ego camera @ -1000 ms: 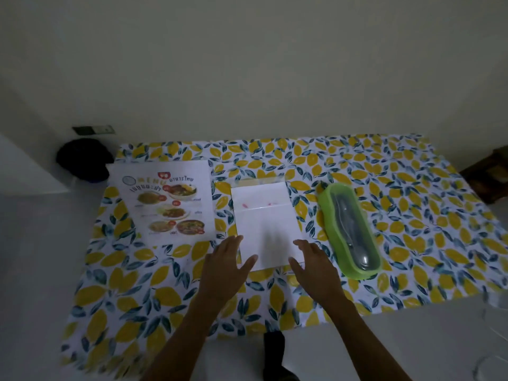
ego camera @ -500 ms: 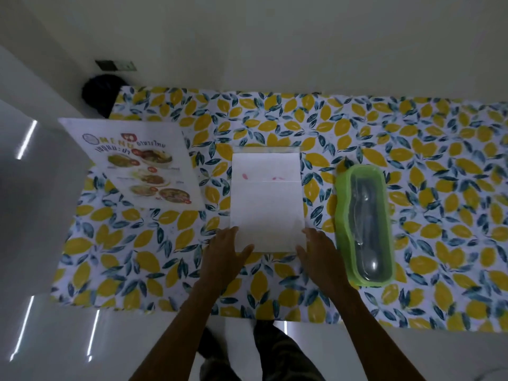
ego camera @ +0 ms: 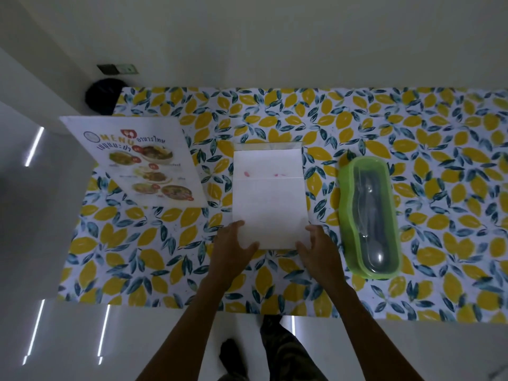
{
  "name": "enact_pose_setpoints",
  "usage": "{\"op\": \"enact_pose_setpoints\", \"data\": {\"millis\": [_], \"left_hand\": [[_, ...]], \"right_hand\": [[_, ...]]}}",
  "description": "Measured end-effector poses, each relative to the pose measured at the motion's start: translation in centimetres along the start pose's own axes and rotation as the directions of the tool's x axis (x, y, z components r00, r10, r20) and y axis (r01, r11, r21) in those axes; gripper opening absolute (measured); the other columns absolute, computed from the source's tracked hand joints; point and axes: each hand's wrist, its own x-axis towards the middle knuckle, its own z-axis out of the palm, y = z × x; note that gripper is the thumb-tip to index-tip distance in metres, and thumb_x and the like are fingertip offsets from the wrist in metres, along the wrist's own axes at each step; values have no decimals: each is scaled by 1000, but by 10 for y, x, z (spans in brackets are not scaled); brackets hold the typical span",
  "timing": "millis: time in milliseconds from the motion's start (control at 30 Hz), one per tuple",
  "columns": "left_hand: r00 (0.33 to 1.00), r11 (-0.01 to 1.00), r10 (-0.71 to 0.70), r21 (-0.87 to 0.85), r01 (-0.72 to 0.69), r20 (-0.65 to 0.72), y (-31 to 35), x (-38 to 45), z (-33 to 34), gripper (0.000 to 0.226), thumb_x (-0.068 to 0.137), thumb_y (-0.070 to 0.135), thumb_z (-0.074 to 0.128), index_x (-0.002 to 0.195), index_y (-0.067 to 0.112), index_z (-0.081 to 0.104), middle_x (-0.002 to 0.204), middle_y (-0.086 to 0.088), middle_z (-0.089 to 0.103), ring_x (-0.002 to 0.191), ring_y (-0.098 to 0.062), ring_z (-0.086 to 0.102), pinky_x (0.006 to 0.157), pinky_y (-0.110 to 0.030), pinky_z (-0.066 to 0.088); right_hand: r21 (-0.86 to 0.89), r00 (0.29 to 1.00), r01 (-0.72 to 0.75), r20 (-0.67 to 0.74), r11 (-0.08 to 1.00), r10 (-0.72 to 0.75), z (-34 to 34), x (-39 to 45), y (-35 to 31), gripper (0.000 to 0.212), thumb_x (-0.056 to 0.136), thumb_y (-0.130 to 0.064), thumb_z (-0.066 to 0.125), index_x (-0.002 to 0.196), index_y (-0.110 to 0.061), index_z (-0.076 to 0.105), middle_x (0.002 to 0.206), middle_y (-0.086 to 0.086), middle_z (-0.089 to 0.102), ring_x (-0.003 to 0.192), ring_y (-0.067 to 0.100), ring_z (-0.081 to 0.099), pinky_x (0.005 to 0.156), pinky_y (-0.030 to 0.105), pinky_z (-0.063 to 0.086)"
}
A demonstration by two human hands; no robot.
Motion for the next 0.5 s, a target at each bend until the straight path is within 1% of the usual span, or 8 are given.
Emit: {"op": "enact_pose_setpoints", "data": {"millis": [67,167,267,333,367,433,500], "left_hand": [[1000,998,0,-56,-2,-24,-4,-4,-4,70,81,43,77,140,18,48,137,-10,54,126,-28,48,105,-44,43],[998,991,5,-137,-13,-59,-14,-18,-11,65,80,42,77,136,23,50,135,-9,55,124,-27,51,103,-48,46],[998,983,30,-181,-38,-47,-20,-38,-20,61,82,40,75,136,27,49,135,-7,53,125,-25,49,104,-46,45],[995,979,79,-185,-89,-57,-24,-52,-28,60,83,39,75,135,25,50,136,-7,53,127,-25,48,106,-44,43],[992,978,107,-175,-117,-64,-27,-59,-32,59,83,38,75,135,24,50,135,-6,54,128,-25,48,106,-42,42],[985,975,151,-152,-162,-81,-32,-75,-39,59,81,39,76,132,23,51,132,-7,57,126,-26,49,104,-39,42],[979,967,179,-167,-193,-99,-36,-89,-45,62,78,43,77,131,24,52,128,-8,58,122,-27,52,100,-41,47]], "right_hand": [[21,1000,3,-26,1000,-3,-2,-9,0,50,87,-27,67,133,-18,51,128,9,62,117,27,60,95,40,50],[53,996,27,-92,998,-22,-3,-31,2,47,87,-25,67,131,-17,53,124,7,64,114,24,61,93,38,50],[113,988,48,-154,992,-30,-1,-58,5,43,87,-22,68,128,-17,56,121,6,66,111,24,63,92,40,53],[145,981,73,-188,987,-45,1,-79,6,43,87,-21,70,127,-16,57,122,7,66,109,25,64,91,44,54],[157,978,91,-201,983,-59,2,-90,6,43,88,-20,71,128,-15,57,123,8,66,108,26,64,91,43,54],[186,971,124,-226,975,-80,4,-114,4,45,87,-20,72,129,-13,57,126,7,64,107,24,63,89,37,52],[208,963,148,-252,967,-93,5,-136,2,47,86,-21,75,128,-14,57,126,4,63,106,21,61,86,32,48]]}}
